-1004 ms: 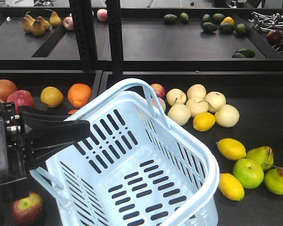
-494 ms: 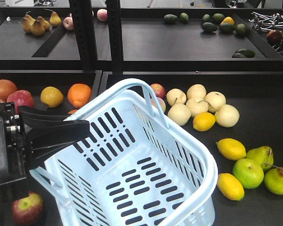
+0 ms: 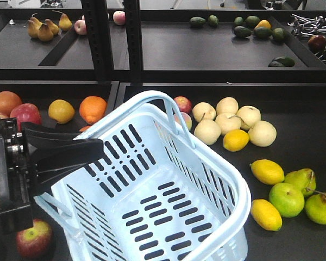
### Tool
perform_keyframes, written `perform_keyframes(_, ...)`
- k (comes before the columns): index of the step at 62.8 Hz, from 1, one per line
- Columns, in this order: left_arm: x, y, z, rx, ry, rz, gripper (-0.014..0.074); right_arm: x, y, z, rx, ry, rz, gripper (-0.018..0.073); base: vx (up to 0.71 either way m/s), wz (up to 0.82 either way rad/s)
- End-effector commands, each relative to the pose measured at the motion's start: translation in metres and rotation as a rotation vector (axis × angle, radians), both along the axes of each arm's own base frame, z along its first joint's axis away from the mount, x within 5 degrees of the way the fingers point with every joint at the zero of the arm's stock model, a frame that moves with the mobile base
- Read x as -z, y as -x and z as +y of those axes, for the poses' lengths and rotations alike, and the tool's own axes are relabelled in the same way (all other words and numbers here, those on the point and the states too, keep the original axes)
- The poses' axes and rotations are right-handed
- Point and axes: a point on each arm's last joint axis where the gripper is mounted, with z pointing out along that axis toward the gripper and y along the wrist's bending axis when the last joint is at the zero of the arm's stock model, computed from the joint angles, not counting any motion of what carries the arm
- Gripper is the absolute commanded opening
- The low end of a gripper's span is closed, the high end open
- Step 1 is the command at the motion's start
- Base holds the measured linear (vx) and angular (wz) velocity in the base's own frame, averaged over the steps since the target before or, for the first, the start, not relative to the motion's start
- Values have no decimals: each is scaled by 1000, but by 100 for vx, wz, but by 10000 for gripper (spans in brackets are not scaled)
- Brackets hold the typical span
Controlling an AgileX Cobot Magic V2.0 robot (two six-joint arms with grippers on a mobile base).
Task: Pick three apples into basket with both arms
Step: 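Hold the basket in the left gripper while the base turns away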
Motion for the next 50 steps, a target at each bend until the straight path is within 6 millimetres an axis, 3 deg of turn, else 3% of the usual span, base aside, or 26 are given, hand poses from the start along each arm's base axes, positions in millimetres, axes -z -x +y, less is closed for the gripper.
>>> perform_keyframes(1, -9, 2, 2, -13, -32, -55, -8, -3, 1, 2, -16, 15, -73, -4, -2, 4)
perform_keyframes(29, -9, 2, 2, -13, -32, -55, -7, -3, 1, 2, -16, 15, -73, -4, -7, 12)
perform_keyframes(50, -9, 2, 2, -13, -32, -55, -7, -3, 1, 2, -16, 15, -73, -4, -10, 35)
